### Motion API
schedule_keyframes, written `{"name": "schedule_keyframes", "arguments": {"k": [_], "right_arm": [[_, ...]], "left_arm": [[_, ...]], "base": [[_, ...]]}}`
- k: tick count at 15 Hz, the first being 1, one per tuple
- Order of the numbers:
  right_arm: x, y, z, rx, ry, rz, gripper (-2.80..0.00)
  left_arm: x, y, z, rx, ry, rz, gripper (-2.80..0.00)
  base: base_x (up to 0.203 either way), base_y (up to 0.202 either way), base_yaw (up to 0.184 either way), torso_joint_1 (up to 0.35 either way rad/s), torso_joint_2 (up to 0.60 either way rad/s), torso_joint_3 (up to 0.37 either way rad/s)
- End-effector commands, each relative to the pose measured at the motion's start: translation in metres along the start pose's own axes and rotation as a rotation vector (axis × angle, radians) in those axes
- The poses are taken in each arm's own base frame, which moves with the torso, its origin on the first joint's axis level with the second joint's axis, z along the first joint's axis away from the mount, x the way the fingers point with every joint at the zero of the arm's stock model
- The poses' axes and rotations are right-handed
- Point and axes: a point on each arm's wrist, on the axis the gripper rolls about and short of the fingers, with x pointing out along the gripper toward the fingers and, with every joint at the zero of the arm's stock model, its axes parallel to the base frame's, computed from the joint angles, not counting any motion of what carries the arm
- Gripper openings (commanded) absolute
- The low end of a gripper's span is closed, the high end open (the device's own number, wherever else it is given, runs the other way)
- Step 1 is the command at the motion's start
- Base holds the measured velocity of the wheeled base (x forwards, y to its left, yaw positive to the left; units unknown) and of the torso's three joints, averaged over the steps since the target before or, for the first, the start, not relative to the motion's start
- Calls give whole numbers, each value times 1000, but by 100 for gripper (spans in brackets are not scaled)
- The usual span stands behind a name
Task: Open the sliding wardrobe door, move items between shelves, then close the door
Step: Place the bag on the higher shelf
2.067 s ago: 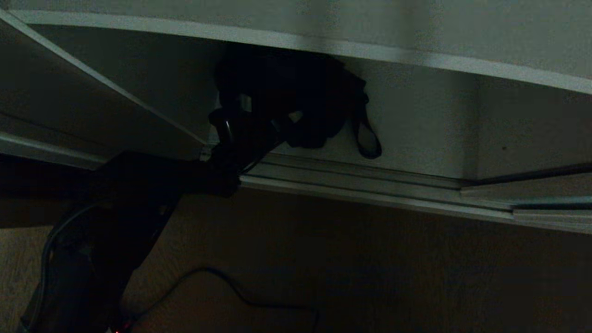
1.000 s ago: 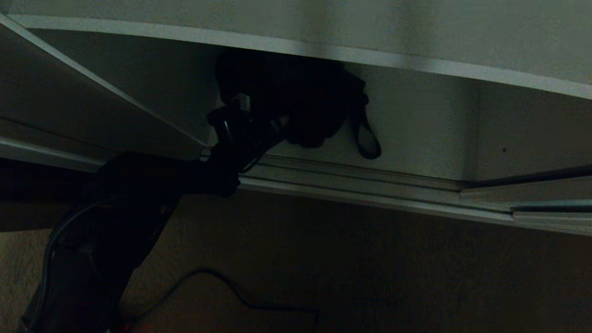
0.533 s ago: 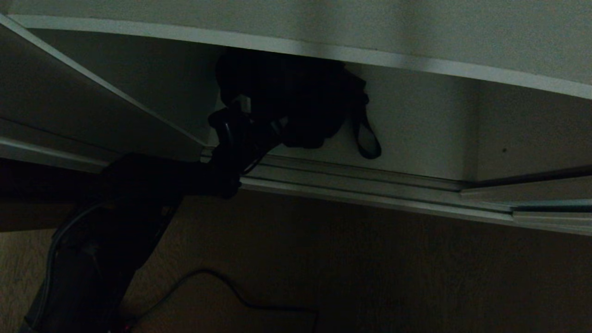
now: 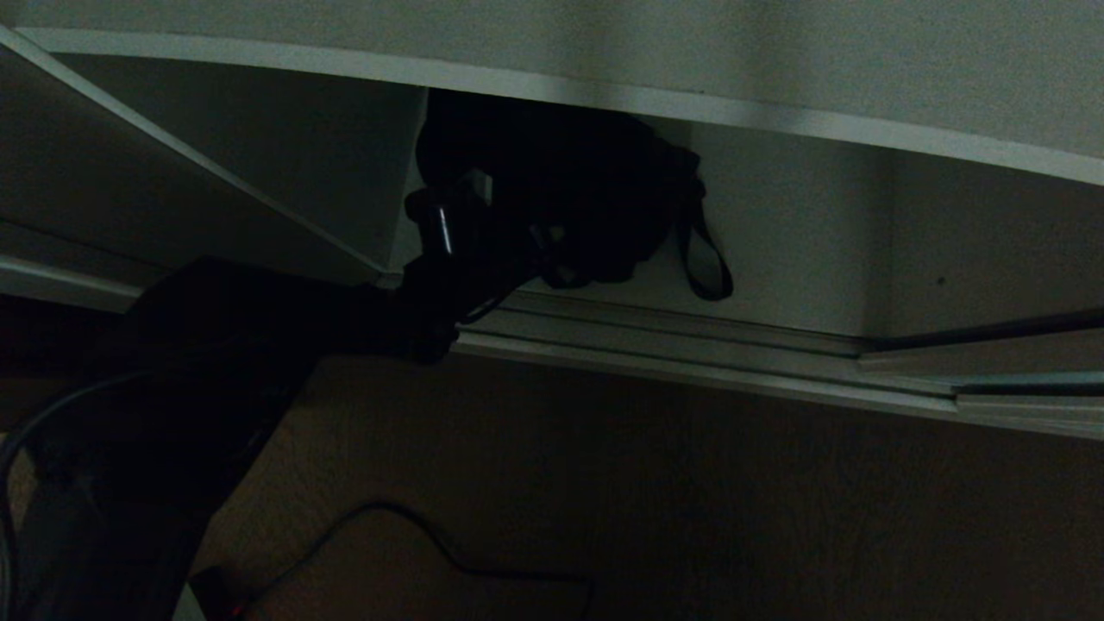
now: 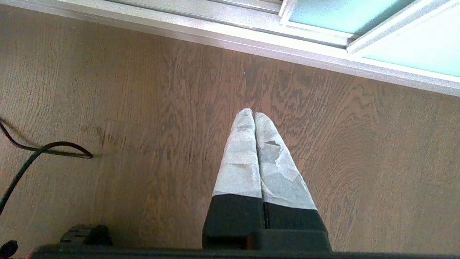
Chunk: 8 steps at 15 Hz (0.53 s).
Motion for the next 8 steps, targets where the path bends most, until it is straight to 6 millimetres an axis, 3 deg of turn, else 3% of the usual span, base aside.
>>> {"name": "schedule_keyframes", "arguments": {"k": [1, 4, 8], "right_arm": [[0, 0, 0, 0, -2, 0, -280], [0, 0, 0, 0, -1, 2, -280], [0, 0, 0, 0, -2, 2, -280]], "left_arm": [[-8, -18, 14, -1, -17, -15, -280], [-25, -36, 14, -11, 21, 35, -280], [-48, -78, 11, -23, 96, 116, -280]], "base": [[0, 0, 0, 0, 0, 0], [0, 0, 0, 0, 0, 0], [0, 0, 0, 0, 0, 0]]}}
